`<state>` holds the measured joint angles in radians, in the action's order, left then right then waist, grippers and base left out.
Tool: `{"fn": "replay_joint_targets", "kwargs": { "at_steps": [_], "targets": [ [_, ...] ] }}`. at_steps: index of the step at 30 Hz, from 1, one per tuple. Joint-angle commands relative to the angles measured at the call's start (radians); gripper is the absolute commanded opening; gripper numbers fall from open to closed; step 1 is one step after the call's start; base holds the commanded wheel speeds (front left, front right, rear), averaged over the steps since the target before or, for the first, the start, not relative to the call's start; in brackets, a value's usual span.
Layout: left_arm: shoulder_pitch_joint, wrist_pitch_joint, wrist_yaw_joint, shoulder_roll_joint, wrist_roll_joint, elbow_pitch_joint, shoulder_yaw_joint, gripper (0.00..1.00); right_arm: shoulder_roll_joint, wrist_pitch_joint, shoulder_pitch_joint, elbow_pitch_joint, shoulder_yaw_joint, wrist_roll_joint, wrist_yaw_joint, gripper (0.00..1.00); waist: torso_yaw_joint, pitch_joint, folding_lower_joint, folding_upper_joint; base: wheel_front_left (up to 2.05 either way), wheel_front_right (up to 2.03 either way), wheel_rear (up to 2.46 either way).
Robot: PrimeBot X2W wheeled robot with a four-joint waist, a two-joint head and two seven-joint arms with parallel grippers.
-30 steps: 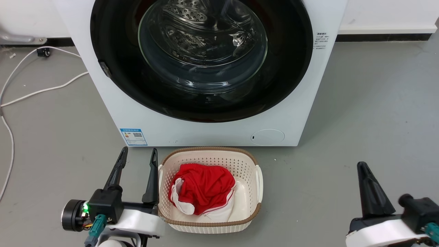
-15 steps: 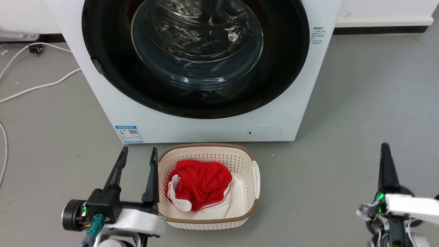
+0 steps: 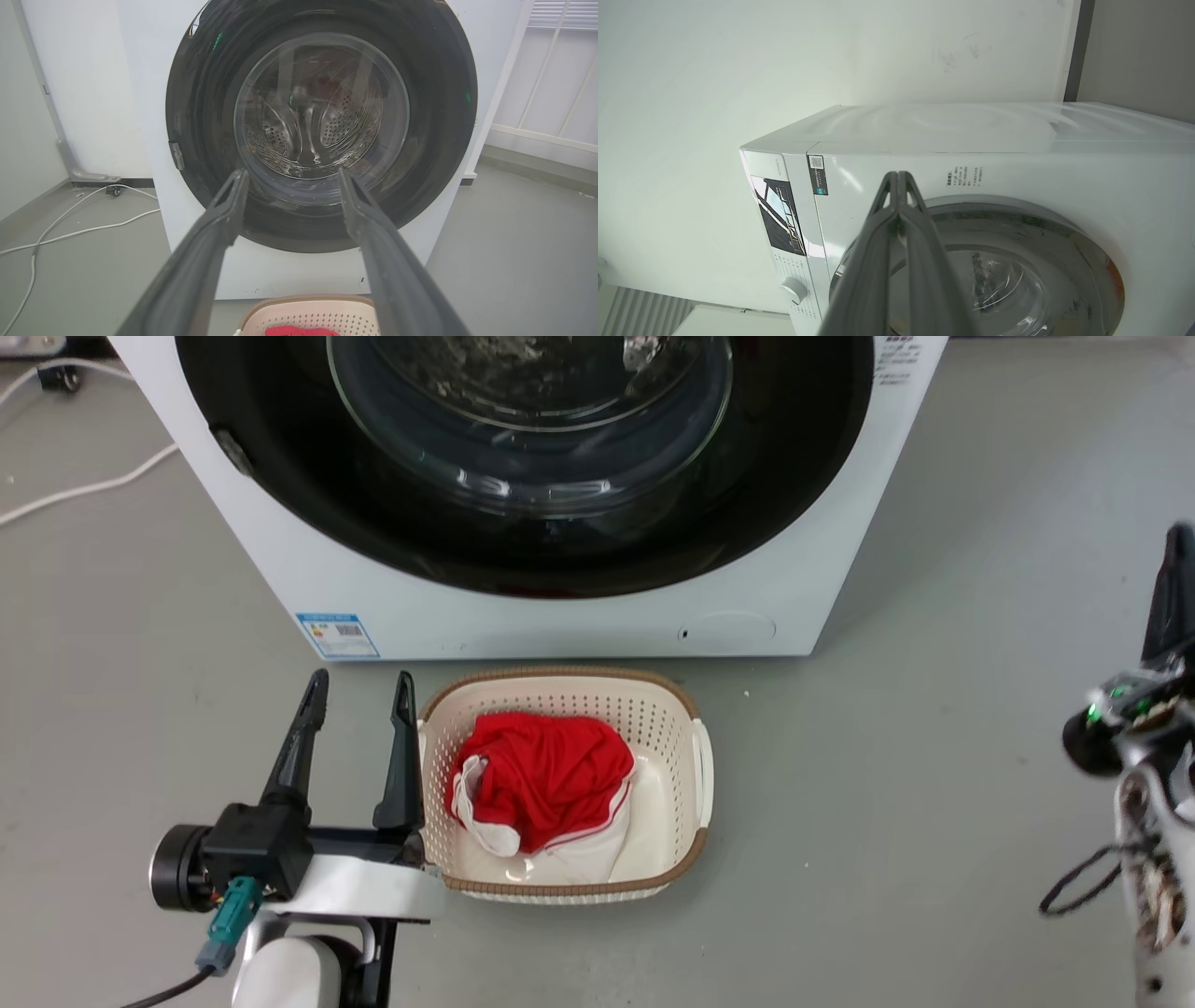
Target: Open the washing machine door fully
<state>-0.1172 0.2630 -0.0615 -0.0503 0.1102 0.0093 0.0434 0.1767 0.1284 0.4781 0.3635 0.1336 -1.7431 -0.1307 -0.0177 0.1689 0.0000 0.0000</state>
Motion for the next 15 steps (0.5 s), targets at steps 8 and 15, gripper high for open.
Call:
{"fn": "replay_joint_targets", "kwargs": {
  "at_steps": [8,15],
  "targets": [
    [-0.07,0.003,-0.01,0.0,0.012,-0.041,-0.001,1.0,0.127,-0.076,0.288,0.202,-0.056,-0.014,0.0,0.0,0.036,0.13,0.0,0.0,0.0,0.0,0.0],
    [-0.113,0.003,-0.022,0.0,0.008,-0.069,-0.007,1.0,0.198,-0.189,0.526,0.376,-0.174,0.018,0.0,0.0,0.045,0.21,0.0,0.0,0.0,0.0,0.0]
  ]
}}
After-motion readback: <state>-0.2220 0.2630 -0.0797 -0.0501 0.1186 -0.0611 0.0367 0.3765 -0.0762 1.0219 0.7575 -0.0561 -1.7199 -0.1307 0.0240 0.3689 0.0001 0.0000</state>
